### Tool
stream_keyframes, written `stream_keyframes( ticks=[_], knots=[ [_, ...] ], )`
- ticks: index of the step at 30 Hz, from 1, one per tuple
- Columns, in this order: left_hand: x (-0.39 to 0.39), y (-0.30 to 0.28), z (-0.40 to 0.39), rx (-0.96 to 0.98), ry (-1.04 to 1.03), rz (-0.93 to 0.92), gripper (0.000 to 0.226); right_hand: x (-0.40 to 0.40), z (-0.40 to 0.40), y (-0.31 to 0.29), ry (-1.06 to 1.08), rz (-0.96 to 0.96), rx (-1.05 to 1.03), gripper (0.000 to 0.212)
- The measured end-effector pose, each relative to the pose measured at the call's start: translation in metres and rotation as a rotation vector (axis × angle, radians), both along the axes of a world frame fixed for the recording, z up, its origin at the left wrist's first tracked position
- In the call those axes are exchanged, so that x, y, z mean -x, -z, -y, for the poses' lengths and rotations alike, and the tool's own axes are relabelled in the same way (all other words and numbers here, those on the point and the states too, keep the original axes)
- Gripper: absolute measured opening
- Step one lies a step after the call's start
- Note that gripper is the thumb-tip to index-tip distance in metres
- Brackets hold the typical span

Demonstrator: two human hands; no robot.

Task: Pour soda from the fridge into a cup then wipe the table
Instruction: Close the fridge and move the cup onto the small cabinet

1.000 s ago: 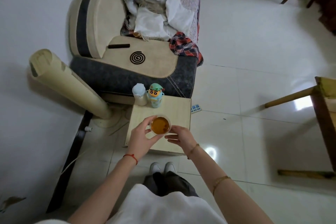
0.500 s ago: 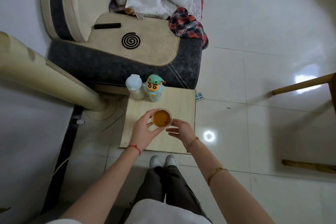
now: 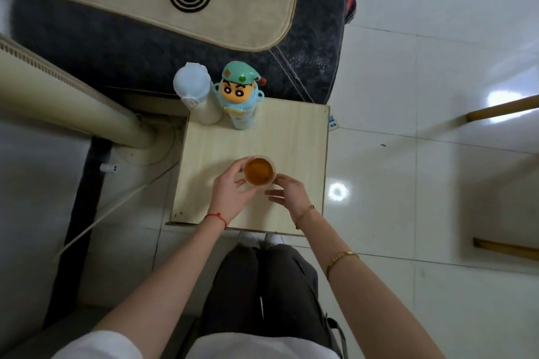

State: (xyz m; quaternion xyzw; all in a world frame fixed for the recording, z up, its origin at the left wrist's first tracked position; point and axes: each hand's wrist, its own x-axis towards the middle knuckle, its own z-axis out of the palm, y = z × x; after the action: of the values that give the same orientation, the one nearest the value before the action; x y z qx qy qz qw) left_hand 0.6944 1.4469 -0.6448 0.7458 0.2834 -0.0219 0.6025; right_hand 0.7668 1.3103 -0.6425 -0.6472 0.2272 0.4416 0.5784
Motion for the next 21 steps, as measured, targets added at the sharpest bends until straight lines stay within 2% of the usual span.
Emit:
stream_keyframes(
  ticks=[8, 21],
  knots=[
    [0.0, 0.02, 0.005, -0.004, -0.003, -0.008, 0.057, 0.009, 0.001, 0.03, -0.077, 0.083, 0.092, 0.034],
    [0.007, 0.031, 0.007, -0.009, 0.033, -0.046, 0.06, 0.017, 0.003, 0.035, -0.145, 0.125, 0.112, 0.038]
  ],
)
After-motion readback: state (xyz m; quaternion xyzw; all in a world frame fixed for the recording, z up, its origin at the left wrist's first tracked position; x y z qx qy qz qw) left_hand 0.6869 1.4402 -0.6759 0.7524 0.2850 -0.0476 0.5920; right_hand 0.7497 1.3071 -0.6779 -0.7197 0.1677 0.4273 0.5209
